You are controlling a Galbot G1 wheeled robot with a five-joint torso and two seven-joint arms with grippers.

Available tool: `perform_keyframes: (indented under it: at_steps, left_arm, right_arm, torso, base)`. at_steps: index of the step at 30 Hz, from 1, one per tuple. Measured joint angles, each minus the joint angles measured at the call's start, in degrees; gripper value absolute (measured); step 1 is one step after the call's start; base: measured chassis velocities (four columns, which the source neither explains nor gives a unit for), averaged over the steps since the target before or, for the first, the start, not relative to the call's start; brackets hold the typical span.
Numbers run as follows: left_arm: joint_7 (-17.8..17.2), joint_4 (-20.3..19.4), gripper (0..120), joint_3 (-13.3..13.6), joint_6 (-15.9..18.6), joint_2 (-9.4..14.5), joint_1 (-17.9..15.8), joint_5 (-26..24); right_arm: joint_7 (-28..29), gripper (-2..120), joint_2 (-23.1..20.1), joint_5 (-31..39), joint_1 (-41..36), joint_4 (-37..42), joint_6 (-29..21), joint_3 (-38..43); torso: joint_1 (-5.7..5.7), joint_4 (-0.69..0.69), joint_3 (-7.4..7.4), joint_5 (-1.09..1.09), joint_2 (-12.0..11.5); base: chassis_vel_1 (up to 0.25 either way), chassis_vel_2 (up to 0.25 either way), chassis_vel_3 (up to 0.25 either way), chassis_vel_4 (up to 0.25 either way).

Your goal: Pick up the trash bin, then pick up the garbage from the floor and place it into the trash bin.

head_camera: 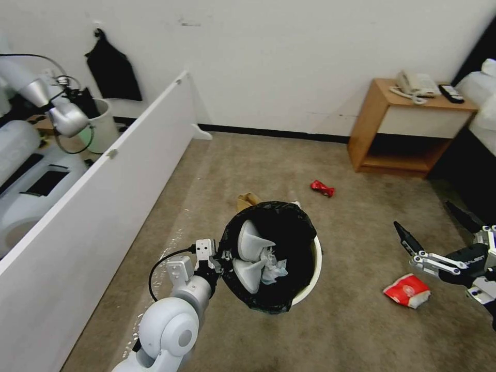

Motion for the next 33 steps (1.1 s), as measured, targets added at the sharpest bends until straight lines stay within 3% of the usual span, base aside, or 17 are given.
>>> perform_keyframes:
  at_steps: [2, 3, 6, 7, 9, 12, 16, 21, 24, 33]
  left_arm:
    - [-0.05, 0.01, 1, -0.23, -0.16, -0.02, -0.08, 0.01]
    - [-0.05, 0.01, 1, -0.23, -0.16, -0.02, -0.08, 0.01]
    - [-0.07, -0.07, 1, -0.78, -0.47, -0.17, 0.18, -0.02]
    - [-0.07, -0.07, 1, -0.78, -0.47, -0.17, 0.18, -0.02]
    - [-0.09, -0.23, 1, -1.56, -1.11, -0.15, 0.57, -0.15]
    - [-0.1, -0.38, 1, -2.31, -1.64, -0.04, 0.81, -0.27]
    - [-0.63, 0.0, 1, -3.45, -2.25, -0.25, 1.01, -0.3]
    - [-0.96, 0.39, 1, -3.78, -2.33, -0.55, 0.95, -0.29]
    - [-1.44, 1.56, 1, -4.41, -2.39, -0.99, 0.36, -0.29]
    - [-1.89, 2.6, 1, -3.83, -2.52, -0.9, -0.33, -0.34]
  right_arm:
    - [4.53, 100, -4.62, 1.57, 0.53, -2.96, -1.15, -2.24]
    - [4.53, 100, -4.62, 1.57, 0.53, -2.96, -1.15, -2.24]
    - [9.59, 100, -14.91, 4.28, 1.84, -7.72, -2.38, -4.91]
    - [9.59, 100, -14.91, 4.28, 1.84, -7.72, -2.38, -4.91]
    - [11.33, 100, -20.1, 5.64, 2.96, -10.73, -2.54, -7.34]
    - [12.61, 100, -23.46, 6.78, 4.55, -13.61, -2.58, -9.96]
    - [13.58, 100, -30.86, 7.89, 8.01, -23.42, -1.21, -15.0]
    - [13.03, 100, -34.1, 8.41, 8.62, -27.27, -0.45, -15.84]
    - [11.27, 100, -39.95, 10.59, 9.07, -33.8, 1.39, -16.8]
    - [8.19, 100, -43.01, 11.05, 9.99, -40.06, 2.11, -17.84]
  torso:
    - [-0.01, 0.01, 0.02, 0.01, 0.02]
    - [-0.01, 0.01, 0.02, 0.01, 0.02]
    - [-0.01, 0.01, 0.02, 0.0, 0.02]
    - [-0.01, 0.01, 0.02, 0.0, 0.02]
    - [-0.02, 0.0, 0.02, 0.0, 0.02]
    - [-0.02, -0.02, 0.0, 0.0, 0.03]
    - [-0.02, 0.0, -0.02, 0.01, 0.02]
    - [-0.02, -0.01, -0.02, 0.01, 0.01]
    - [-0.02, 0.0, -0.04, 0.0, 0.0]
    - [-0.03, -0.01, -0.07, 0.0, -0.01]
  base:
    - [0.0, 0.0, 0.0, 0.0]
    - [0.0, 0.0, 0.0, 0.0]
    - [0.0, 0.0, 0.0, 0.0]
    - [0.0, 0.0, 0.0, 0.0]
    - [0.0, 0.0, 0.0, 0.0]
    - [0.0, 0.0, 0.0, 0.0]
    - [0.0, 0.0, 0.0, 0.0]
    - [0.0, 0.0, 0.0, 0.0]
    - [0.0, 0.0, 0.0, 0.0]
    - [0.0, 0.0, 0.0, 0.0]
